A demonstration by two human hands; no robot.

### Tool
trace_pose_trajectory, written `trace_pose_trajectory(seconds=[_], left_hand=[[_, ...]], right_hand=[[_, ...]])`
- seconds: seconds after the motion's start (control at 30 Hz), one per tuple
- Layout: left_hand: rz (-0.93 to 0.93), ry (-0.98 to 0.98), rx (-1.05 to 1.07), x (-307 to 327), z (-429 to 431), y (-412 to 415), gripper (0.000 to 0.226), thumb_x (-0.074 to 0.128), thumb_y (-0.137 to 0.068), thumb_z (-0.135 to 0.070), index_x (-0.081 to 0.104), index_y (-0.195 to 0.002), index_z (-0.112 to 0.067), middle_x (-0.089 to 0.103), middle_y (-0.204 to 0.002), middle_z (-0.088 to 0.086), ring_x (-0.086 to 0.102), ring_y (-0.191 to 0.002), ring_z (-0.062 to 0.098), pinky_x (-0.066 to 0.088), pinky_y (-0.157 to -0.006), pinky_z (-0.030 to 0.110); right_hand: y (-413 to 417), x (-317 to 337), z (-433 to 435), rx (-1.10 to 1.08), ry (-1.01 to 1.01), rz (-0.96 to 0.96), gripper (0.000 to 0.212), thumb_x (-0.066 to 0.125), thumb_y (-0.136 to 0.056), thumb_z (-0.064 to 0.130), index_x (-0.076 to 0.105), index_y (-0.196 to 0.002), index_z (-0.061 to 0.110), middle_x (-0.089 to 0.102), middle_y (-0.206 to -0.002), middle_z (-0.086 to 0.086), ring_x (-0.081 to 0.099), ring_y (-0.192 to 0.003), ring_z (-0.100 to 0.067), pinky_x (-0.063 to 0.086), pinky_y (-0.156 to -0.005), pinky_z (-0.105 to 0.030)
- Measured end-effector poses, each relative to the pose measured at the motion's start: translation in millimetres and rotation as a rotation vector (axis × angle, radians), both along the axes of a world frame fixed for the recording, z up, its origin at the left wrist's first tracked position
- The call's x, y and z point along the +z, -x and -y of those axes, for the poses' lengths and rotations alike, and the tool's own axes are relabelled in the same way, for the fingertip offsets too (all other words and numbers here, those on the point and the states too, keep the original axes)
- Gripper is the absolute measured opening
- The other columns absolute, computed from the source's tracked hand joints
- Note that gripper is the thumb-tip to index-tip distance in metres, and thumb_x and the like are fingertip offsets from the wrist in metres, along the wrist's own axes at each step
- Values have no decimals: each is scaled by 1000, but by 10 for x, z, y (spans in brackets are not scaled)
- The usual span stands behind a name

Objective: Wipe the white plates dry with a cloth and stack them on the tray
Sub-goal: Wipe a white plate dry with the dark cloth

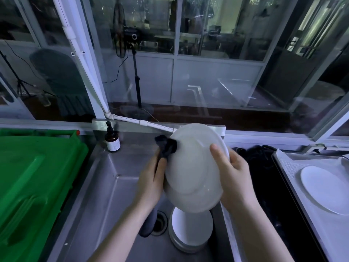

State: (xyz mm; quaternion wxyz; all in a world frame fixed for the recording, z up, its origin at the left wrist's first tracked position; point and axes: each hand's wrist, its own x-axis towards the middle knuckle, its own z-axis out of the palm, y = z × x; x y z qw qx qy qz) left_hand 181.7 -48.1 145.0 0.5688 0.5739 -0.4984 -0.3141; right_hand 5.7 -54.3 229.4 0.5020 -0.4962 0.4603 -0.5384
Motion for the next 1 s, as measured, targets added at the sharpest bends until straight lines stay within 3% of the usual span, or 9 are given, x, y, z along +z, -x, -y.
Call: trace_pose_trajectory(seconds=[0.07, 0.13, 0.27, 0.4, 0.53, 0.6, 0.73, 0.8, 1.0], left_hand=[[-88, 36, 2, -177, -218, 125, 47, 38, -98, -31, 48, -143, -25, 58, -137, -15, 50, -129, 2, 39, -99, 13], [-87, 68, 26, -272, -380, 269, 50, 38, -98, -27, 41, -148, -21, 49, -147, -12, 41, -138, 6, 35, -109, 19], [-51, 70, 85, -181, -321, 264, 43, 41, -104, -20, 41, -145, -31, 48, -148, -9, 41, -138, 8, 34, -112, 29], [33, 35, 176, -44, -118, 39, 44, 39, -101, -30, 46, -144, -21, 60, -135, 3, 56, -125, 21, 43, -101, 37], [131, 227, 109, -150, -373, 192, 47, 40, -101, -34, 37, -147, -35, 45, -151, -4, 42, -139, 24, 35, -111, 37], [289, 375, 53, -244, -517, 362, 47, 38, -104, -35, 34, -150, -25, 33, -158, -7, 35, -144, 25, 32, -115, 41], [622, 456, 38, -174, -504, 539, 44, 42, -105, -28, 39, -148, -19, 36, -157, -2, 33, -145, 24, 30, -115, 46], [729, 512, -10, -104, -449, 517, 40, 44, -105, -27, 46, -143, -16, 37, -156, -3, 33, -144, 23, 28, -115, 44], [533, 431, 61, -199, -444, 300, 44, 42, -103, -24, 39, -147, -17, 34, -157, -2, 32, -145, 24, 29, -117, 37]], right_hand=[[57, 23, 36, 13, 39, 7, 27, 63, -97, 35, 67, -124, 35, 73, -109, 19, 71, -100, -8, 58, -79, -31], [54, 27, 61, 10, 34, 88, 42, 59, -100, 27, 55, -136, 48, 68, -117, 27, 69, -107, -9, 60, -83, -31], [-3, 15, 77, -20, 44, 131, 34, 55, -102, 21, 64, -123, 46, 67, -125, 21, 65, -117, -10, 55, -94, -33], [7, 15, 62, -13, 34, 129, 33, 56, -101, 25, 68, -116, 51, 67, -123, 25, 67, -112, -6, 57, -91, -30], [11, 28, 166, -130, -35, 238, 30, 56, -101, 27, 68, -119, 48, 63, -134, 13, 62, -122, -16, 49, -105, -46], [-39, 14, 201, -183, -75, 327, 30, 54, -102, 26, 67, -123, 43, 60, -139, 4, 61, -124, -22, 47, -107, -50], [-184, -112, 118, -282, -90, 341, 31, 50, -103, 27, 65, -123, 45, 63, -133, 9, 63, -120, -17, 54, -99, -37], [-197, -145, 81, -278, -116, 339, 30, 49, -104, 27, 65, -121, 45, 62, -133, 8, 62, -120, -17, 52, -102, -39], [-33, -22, 155, -302, -93, 439, 29, 51, -103, 24, 64, -123, 40, 62, -136, 2, 62, -121, -26, 48, -106, -49]])
